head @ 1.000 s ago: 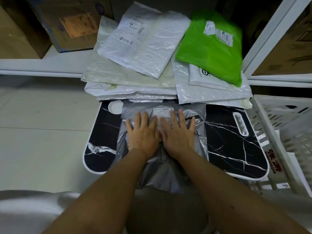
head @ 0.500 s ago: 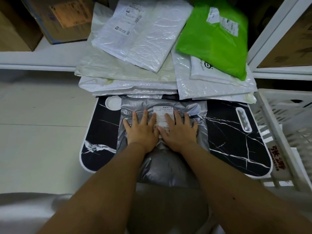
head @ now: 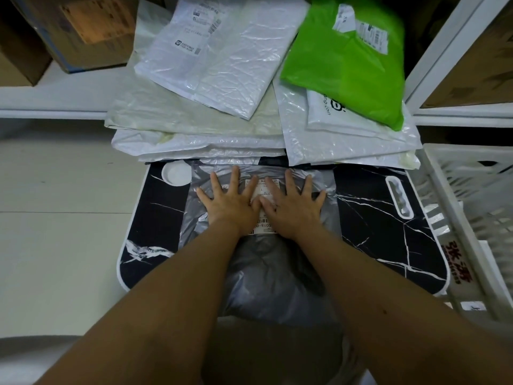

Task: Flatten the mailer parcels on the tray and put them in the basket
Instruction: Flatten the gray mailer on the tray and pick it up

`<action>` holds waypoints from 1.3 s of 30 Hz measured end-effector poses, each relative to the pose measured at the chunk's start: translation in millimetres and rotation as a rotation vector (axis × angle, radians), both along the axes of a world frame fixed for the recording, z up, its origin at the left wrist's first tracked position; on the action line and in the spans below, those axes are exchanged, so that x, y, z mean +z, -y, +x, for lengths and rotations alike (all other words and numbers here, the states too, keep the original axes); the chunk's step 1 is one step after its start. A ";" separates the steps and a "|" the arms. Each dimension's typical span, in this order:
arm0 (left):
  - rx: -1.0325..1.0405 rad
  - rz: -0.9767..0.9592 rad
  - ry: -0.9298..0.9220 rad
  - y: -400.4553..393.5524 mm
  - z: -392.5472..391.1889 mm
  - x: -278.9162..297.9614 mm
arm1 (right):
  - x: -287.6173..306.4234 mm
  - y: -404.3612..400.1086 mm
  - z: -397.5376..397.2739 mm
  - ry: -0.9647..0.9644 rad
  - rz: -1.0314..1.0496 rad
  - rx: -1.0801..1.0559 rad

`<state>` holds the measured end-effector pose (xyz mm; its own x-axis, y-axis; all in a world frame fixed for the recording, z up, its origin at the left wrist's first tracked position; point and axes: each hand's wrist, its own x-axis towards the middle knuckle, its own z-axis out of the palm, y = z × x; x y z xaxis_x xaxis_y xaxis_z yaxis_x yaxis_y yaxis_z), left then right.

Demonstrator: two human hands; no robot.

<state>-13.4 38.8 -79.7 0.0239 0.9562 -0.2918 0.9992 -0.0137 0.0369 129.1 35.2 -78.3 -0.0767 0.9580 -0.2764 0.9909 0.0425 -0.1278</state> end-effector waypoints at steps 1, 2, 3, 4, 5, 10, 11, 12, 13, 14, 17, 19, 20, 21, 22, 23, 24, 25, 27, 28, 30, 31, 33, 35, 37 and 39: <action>0.004 -0.008 0.003 0.4 0.3 -0.1 | -0.2 0.0 -0.2 -0.002 -0.005 -0.003; 0.009 -0.010 0.010 0.2 0.1 0.8 | 0.2 -0.4 -0.9 -0.003 -0.006 -0.005; 0.017 -0.016 0.022 0.5 0.0 1.5 | 0.7 0.0 -1.0 -0.006 -0.012 -0.012; 0.027 -0.023 0.036 0.2 0.1 1.8 | 1.5 0.3 -0.7 -0.010 -0.020 -0.021; 0.034 -0.030 0.048 -0.2 -0.2 1.7 | 2.4 0.3 -0.4 -0.012 -0.030 -0.028; 0.018 -0.057 0.098 -3.0 -9.6 8.7 | 12.3 -8.7 6.4 -0.074 -0.133 -0.046; 0.012 -0.038 0.096 -1.1 -11.0 11.3 | 16.0 -9.6 8.8 -0.095 -0.135 -0.060; 0.015 -0.012 0.088 4.2 -12.0 15.1 | 20.4 -7.2 9.6 -0.108 -0.101 -0.083; 0.029 0.009 0.082 10.6 -11.4 18.3 | 23.3 -2.6 9.4 -0.112 -0.036 -0.120; 0.049 0.024 0.083 18.8 -9.8 22.1 | 26.8 5.3 7.0 -0.112 0.034 -0.166; 0.106 0.039 0.105 46.2 -1.4 32.0 | 35.6 36.1 -8.1 -0.117 0.124 -0.239; 0.155 0.037 0.109 64.9 4.1 38.4 | 38.9 57.9 -19.4 -0.130 0.140 -0.264; 0.183 0.036 0.107 72.9 6.7 40.5 | 39.2 67.0 -24.4 -0.136 0.150 -0.284; 0.207 0.036 0.100 84.0 9.2 43.0 | 39.2 79.0 -28.9 -0.141 0.161 -0.306; 0.221 0.040 0.090 94.0 11.7 44.0 | 37.9 89.8 -32.6 -0.142 0.179 -0.326; 0.233 0.040 0.085 105.2 13.5 44.7 | 36.5 102.5 -35.5 -0.141 0.197 -0.345; 0.244 0.039 0.083 114.4 14.6 43.7 | 33.9 113.8 -37.6 -0.135 0.210 -0.362; 0.257 0.034 0.085 123.6 14.5 41.8 | 31.8 125.4 -38.6 -0.125 0.211 -0.375; 0.267 0.025 0.082 138.7 11.8 34.3 | 25.9 145.0 -38.9 -0.107 0.196 -0.387; 0.262 0.021 0.080 144.5 10.6 29.8 | 22.5 152.4 -38.3 -0.106 0.188 -0.389; 0.261 -0.003 0.082 153.4 8.8 19.8 | 13.8 161.0 -37.2 -0.104 0.159 -0.379; 0.266 -0.016 0.083 156.8 8.9 15.1 | 9.8 162.6 -36.6 -0.092 0.137 -0.367; 0.280 -0.018 0.078 160.5 9.5 7.5 | 3.7 161.6 -35.5 -0.057 0.093 -0.337; 0.283 -0.008 0.074 160.2 10.3 3.6 | 1.6 159.3 -34.2 -0.029 0.073 -0.310; 0.286 -0.006 0.083 159.5 10.7 2.3 | 1.0 158.4 -33.7 -0.008 0.065 -0.294; 0.288 0.001 0.083 159.5 10.5 2.9 | 0.2 157.9 -34.4 0.007 0.062 -0.283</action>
